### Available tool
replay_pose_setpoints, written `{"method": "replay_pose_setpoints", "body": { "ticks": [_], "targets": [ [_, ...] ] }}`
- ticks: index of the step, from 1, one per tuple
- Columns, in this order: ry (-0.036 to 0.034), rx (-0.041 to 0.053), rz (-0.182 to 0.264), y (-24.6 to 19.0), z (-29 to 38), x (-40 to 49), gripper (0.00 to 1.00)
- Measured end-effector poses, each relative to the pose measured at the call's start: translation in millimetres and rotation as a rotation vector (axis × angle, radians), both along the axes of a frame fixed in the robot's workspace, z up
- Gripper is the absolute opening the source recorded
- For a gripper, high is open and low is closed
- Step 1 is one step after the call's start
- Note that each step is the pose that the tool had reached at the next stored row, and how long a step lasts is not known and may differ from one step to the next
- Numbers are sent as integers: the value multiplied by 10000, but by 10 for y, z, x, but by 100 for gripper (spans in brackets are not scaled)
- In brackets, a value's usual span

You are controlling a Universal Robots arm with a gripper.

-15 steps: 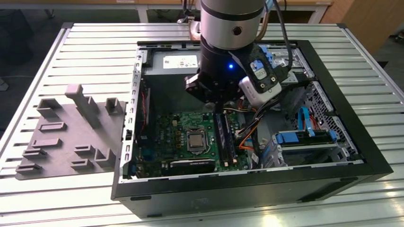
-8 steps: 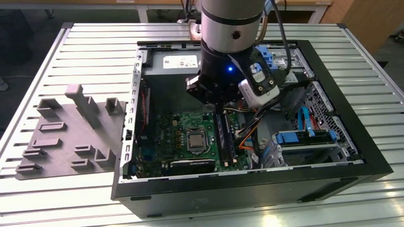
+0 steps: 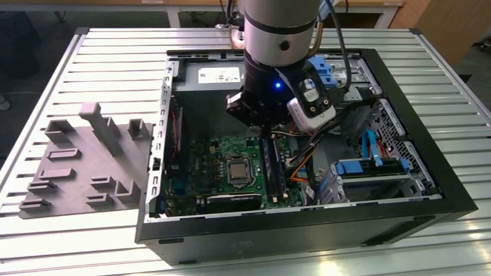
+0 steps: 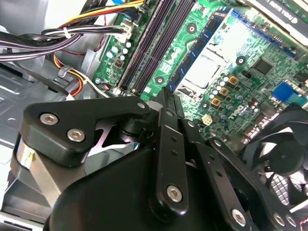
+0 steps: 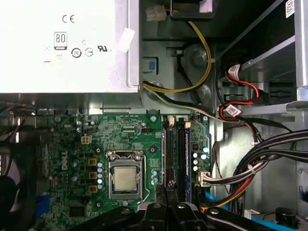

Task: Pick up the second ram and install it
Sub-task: 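Insert the second ram into the second slot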

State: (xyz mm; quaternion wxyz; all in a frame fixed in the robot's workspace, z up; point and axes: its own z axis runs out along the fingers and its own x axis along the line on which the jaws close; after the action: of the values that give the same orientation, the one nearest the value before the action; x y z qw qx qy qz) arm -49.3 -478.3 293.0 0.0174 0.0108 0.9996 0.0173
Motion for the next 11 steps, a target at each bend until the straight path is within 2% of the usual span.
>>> {"method": "replay_pose_setpoints", "body": {
  "ticks": [4, 11],
  "targets": [
    [-2, 3, -100, 29, -31, 6, 11],
    [0, 0, -334, 34, -85, 17, 11]
  ]
}}
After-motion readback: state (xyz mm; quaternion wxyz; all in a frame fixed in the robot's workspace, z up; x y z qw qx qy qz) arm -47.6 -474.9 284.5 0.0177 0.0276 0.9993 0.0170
